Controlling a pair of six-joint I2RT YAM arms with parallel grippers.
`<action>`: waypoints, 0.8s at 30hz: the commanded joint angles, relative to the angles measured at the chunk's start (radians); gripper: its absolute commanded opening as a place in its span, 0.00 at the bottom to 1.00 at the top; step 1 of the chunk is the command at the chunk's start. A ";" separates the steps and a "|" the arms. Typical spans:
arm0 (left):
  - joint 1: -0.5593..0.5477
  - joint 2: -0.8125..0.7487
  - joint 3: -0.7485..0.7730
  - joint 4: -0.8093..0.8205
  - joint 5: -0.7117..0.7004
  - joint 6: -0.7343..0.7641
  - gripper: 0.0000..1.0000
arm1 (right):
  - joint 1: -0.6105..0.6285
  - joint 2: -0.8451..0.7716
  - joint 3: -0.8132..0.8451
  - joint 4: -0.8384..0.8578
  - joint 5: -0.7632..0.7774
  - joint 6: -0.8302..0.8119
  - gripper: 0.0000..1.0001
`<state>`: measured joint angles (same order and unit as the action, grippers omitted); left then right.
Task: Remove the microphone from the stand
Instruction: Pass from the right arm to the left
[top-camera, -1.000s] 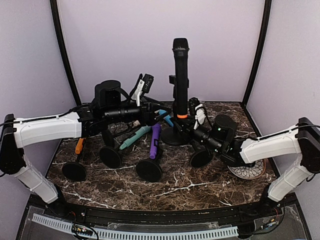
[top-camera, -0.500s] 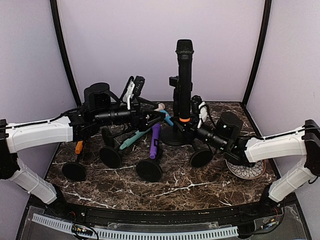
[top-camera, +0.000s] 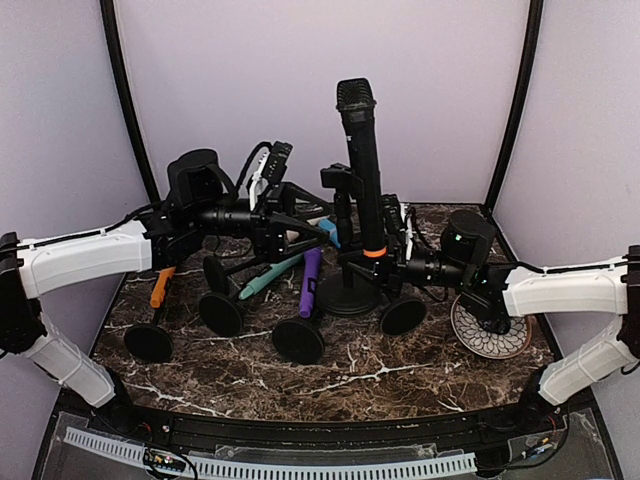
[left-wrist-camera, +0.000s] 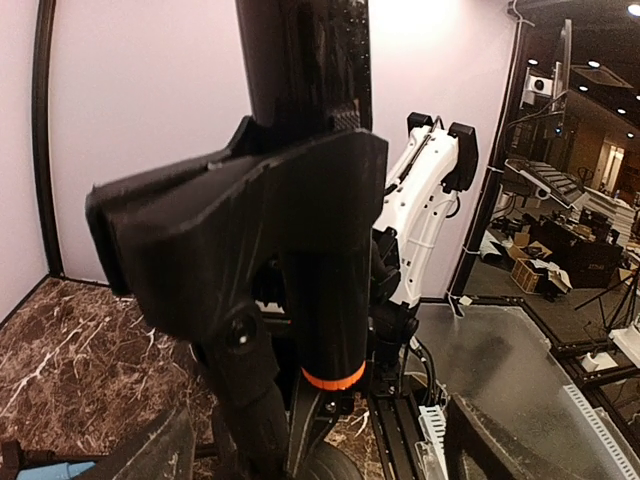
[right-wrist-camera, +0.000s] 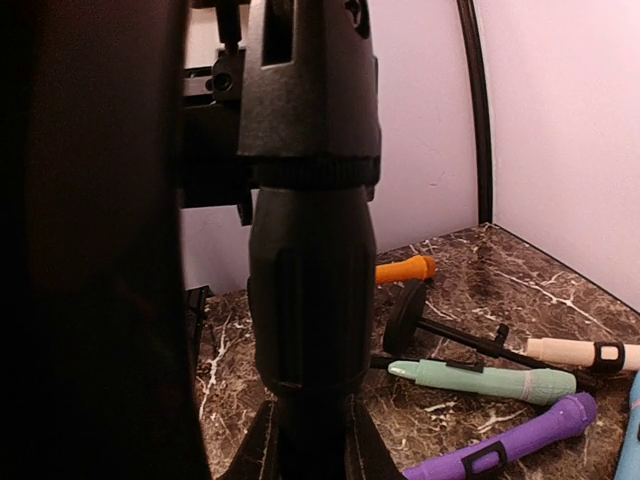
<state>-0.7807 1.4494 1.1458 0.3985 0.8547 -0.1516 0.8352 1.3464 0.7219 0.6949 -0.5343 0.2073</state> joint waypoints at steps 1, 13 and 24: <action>0.001 0.026 0.037 0.038 0.074 0.019 0.88 | -0.007 -0.028 0.048 0.123 -0.085 0.039 0.00; -0.021 0.105 0.090 0.083 0.110 -0.001 0.77 | -0.012 0.029 0.080 0.157 -0.183 0.090 0.00; -0.022 0.117 0.077 0.128 0.123 -0.021 0.34 | -0.027 0.030 0.068 0.176 -0.178 0.109 0.00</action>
<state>-0.7963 1.5715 1.2087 0.4824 0.9478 -0.1692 0.8253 1.3907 0.7464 0.7162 -0.7177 0.2958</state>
